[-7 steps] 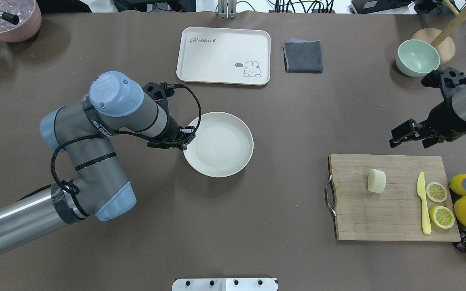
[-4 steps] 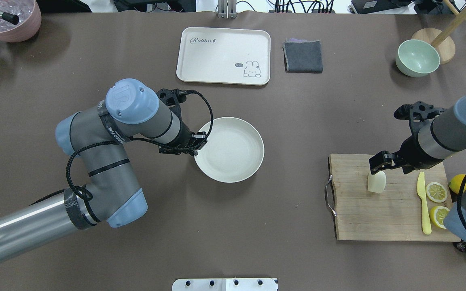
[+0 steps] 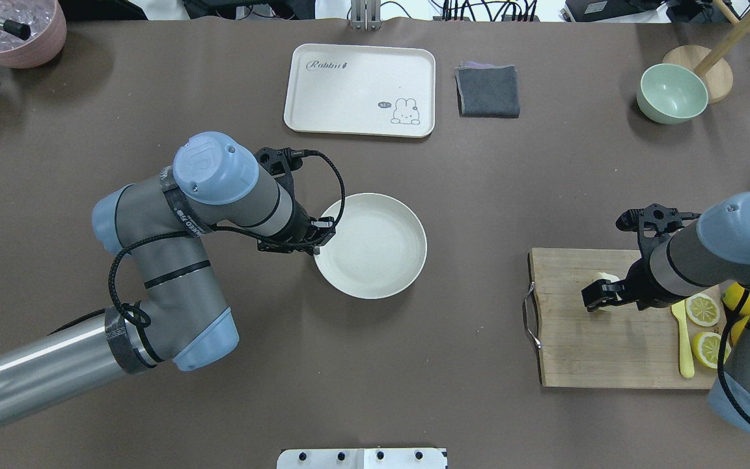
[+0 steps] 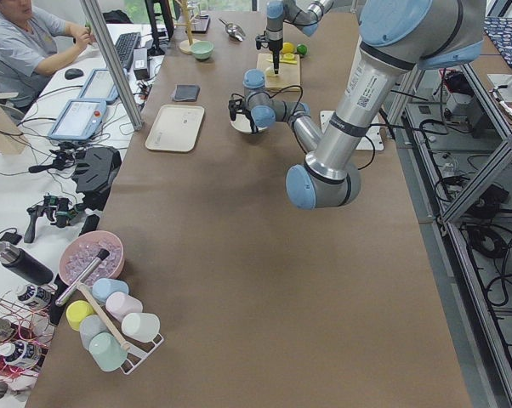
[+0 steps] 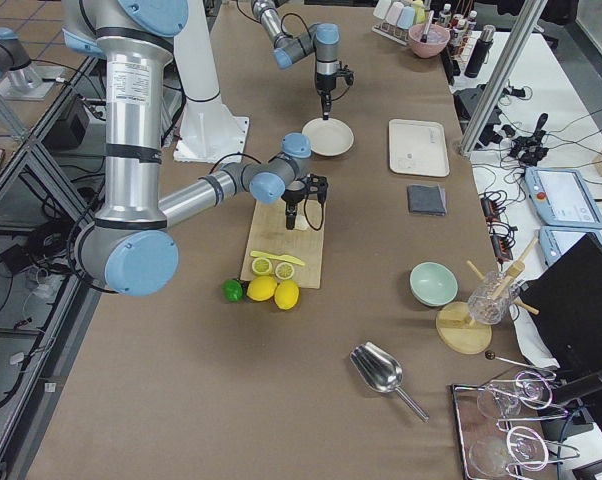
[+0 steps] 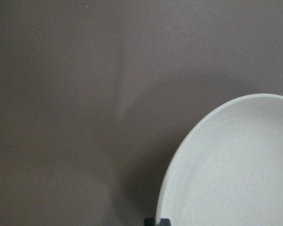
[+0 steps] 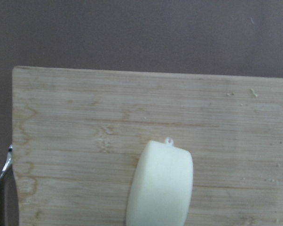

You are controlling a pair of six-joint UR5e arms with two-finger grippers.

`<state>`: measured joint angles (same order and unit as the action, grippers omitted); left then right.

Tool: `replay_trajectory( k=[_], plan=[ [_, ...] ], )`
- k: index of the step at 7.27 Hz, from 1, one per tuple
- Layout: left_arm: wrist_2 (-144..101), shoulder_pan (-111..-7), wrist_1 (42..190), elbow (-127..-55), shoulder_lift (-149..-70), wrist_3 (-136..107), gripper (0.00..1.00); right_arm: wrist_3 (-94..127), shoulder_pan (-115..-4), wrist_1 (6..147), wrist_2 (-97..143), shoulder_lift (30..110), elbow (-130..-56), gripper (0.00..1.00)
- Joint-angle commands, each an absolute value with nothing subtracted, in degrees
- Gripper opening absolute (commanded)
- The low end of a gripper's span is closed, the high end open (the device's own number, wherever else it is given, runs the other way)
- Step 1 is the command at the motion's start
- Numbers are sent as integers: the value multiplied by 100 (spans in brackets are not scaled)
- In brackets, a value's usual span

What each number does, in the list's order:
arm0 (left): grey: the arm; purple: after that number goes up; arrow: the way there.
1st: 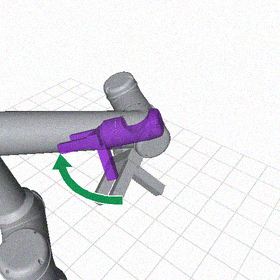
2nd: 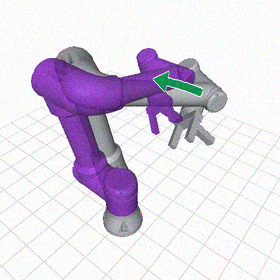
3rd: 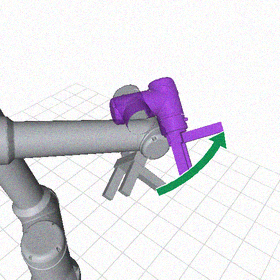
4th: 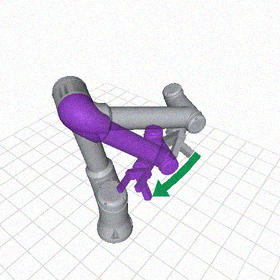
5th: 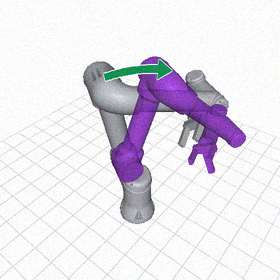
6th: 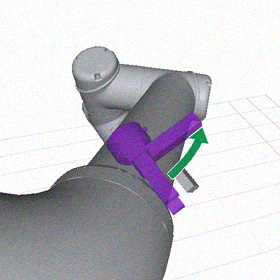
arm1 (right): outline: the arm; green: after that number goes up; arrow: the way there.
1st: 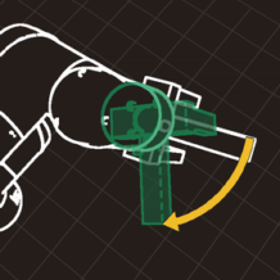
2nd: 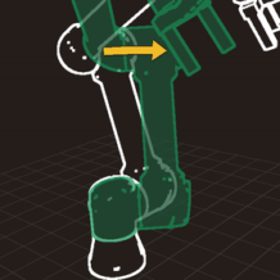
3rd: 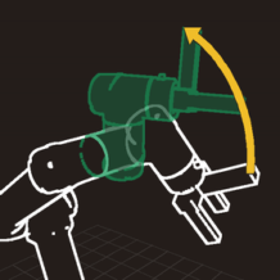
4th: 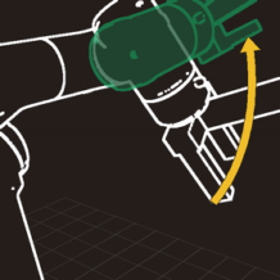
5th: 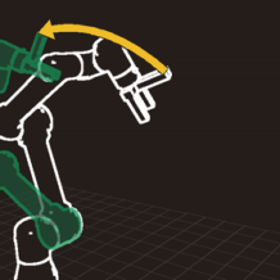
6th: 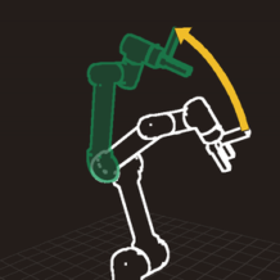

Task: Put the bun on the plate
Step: 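Set the plate down with left gripper while right gripper grasps the white bun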

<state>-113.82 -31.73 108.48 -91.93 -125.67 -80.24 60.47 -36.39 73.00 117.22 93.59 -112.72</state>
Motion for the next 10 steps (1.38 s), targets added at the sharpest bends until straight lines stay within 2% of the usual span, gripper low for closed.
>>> replay_trajectory(
  k=[1,5,9,10],
  plan=[
    [-11382,-3129,10854,-9202,-12542,-8024,0,6064,-3630,7295,11672,9325,-11259,88],
    [-11382,-3120,10846,-9211,-12542,-8016,0,6196,-3709,7295,11646,9308,-11171,86],
    [-11364,-3059,10846,-9220,-12525,-8016,0,6513,-3700,7286,11646,9114,-10952,80],
    [-11364,-3050,10846,-9220,-12524,-8016,0,6504,-3700,7286,11637,9097,-10951,75]
  ],
)
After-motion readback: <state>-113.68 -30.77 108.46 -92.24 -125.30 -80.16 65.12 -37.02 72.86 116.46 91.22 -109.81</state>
